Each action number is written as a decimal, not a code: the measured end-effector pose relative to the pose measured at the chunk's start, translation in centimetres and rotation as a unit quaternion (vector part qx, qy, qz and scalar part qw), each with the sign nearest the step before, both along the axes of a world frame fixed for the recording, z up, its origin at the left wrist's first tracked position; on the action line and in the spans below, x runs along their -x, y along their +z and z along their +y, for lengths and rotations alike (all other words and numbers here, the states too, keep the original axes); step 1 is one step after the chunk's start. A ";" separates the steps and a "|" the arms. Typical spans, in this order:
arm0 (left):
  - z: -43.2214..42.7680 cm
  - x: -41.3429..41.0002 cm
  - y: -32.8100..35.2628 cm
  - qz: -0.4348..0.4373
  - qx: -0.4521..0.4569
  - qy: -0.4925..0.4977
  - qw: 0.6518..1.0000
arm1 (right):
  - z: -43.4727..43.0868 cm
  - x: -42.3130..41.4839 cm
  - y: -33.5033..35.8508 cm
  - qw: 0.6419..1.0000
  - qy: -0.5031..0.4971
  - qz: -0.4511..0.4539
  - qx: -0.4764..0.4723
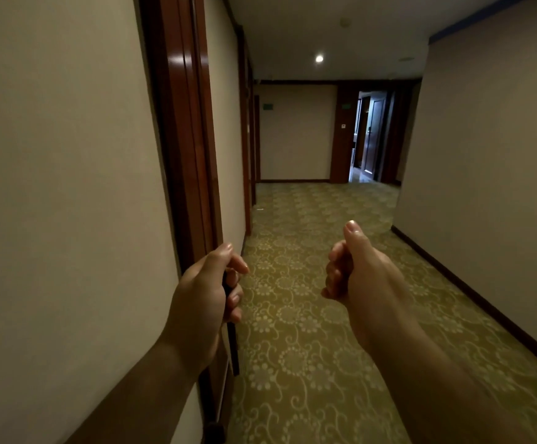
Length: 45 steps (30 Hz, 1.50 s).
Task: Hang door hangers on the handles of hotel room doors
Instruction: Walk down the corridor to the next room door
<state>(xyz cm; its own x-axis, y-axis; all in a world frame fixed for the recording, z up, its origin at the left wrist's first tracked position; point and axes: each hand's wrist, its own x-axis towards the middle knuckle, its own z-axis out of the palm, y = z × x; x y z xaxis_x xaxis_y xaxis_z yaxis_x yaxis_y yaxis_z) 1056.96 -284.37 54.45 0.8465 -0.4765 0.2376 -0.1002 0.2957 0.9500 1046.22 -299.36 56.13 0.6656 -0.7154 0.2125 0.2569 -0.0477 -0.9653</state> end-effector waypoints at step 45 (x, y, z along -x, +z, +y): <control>-55.5 -67.6 -1.4 0.034 0.023 -0.046 0.998 | -54.5 -64.6 -1.7 0.997 -0.077 0.011 0.003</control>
